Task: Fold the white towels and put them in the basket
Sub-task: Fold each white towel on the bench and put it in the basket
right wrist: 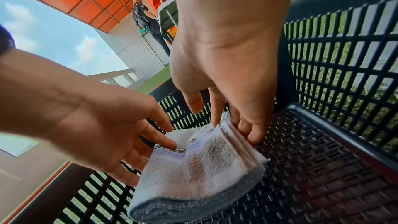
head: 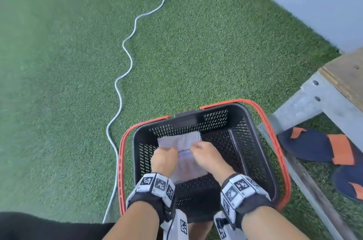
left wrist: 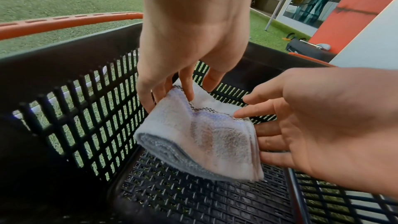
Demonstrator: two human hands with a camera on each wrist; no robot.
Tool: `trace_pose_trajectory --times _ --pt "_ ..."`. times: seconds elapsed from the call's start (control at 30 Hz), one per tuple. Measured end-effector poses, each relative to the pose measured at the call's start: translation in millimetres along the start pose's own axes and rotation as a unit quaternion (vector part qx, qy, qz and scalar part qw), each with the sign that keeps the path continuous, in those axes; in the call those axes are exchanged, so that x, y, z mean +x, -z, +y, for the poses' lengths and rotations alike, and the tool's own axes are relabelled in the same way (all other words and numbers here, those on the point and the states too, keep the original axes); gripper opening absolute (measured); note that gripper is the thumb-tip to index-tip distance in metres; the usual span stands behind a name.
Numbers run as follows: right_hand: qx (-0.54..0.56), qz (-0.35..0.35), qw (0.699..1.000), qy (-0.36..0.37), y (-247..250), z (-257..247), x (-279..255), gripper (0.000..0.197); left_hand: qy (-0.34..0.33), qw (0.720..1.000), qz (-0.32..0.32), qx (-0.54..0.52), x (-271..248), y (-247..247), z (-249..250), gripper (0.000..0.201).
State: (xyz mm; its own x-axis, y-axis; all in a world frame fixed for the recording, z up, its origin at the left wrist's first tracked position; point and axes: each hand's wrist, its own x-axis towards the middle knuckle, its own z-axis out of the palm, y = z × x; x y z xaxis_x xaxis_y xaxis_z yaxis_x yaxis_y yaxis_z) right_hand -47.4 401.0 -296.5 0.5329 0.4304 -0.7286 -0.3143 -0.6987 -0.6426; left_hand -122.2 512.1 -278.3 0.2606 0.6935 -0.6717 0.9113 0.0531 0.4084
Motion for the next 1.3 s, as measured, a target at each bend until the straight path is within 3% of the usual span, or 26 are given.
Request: trace_pose_trajectory --times 0.23,0.27,0.4,0.53,0.63,0.8,0.93,1.1,1.3 --pt "-0.043 -0.068 0.996 -0.024 -21 3 19 0.037 0.035 0.999 -0.018 0.021 19 -8 -8 0.021" --pt "-0.055 -0.075 0.995 -0.028 -23 3 22 0.034 0.039 0.999 -0.027 0.021 21 -10 -10 0.026" --pt "-0.074 -0.097 0.991 -0.048 -25 3 25 0.057 0.038 0.996 -0.059 0.050 21 -14 -13 0.040" --pt "-0.078 -0.090 0.992 -0.041 -17 4 22 0.053 0.010 0.994 -0.079 0.074 17 -14 -10 0.040" --pt "-0.091 -0.066 0.994 -0.013 -6 1 11 0.030 -0.007 0.995 -0.077 0.067 8 -11 2 0.038" --pt "-0.091 0.015 0.995 0.045 25 -23 -27 0.026 -0.079 0.996 -0.044 0.025 -26 -1 39 0.011" --pt "-0.080 0.082 0.988 0.106 58 -56 -70 0.015 -0.153 0.988 -0.010 0.001 -71 16 79 0.018" --pt "-0.049 0.162 0.967 0.188 104 -91 -142 0.015 -0.245 0.968 0.030 -0.047 -141 37 129 0.018" --pt "-0.050 0.263 0.933 0.239 159 -109 -227 0.012 -0.340 0.938 0.020 -0.065 -231 45 167 0.015"
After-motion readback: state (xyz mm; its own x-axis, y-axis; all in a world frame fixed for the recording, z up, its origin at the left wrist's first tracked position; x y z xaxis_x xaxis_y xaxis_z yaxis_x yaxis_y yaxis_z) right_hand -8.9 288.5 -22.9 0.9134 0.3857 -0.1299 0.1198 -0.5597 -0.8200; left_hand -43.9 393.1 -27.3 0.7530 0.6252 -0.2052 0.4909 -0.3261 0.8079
